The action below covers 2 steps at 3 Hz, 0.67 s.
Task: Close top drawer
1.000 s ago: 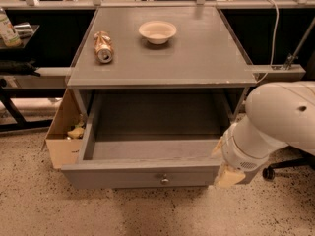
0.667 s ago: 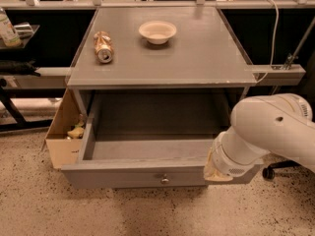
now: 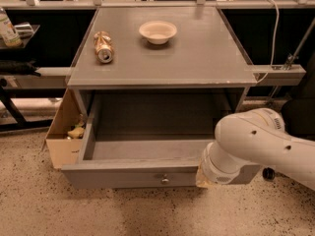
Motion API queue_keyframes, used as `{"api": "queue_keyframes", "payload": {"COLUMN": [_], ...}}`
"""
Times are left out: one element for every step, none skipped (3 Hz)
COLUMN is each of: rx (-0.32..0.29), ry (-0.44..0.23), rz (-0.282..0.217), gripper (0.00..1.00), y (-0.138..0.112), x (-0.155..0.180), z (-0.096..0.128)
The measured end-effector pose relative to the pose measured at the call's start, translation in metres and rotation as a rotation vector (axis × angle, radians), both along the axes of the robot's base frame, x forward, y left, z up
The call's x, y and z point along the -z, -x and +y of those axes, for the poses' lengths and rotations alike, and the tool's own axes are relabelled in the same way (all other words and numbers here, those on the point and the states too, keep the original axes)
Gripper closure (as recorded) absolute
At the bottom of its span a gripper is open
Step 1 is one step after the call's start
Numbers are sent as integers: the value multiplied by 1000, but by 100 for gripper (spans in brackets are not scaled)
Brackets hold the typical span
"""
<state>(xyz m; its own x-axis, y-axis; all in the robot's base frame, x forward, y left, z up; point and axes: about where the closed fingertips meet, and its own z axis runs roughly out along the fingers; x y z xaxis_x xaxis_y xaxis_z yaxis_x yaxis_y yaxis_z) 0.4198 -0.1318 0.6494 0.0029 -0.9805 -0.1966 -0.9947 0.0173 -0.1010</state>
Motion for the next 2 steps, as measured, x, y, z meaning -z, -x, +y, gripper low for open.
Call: {"api": "queue_keyframes", "payload": {"rx": [7,13], "ry": [-3,-18], "rz": [3,12], "gripper": [100,97], "y": [-2,-7], "x": [23,43], "z": [4,7]}}
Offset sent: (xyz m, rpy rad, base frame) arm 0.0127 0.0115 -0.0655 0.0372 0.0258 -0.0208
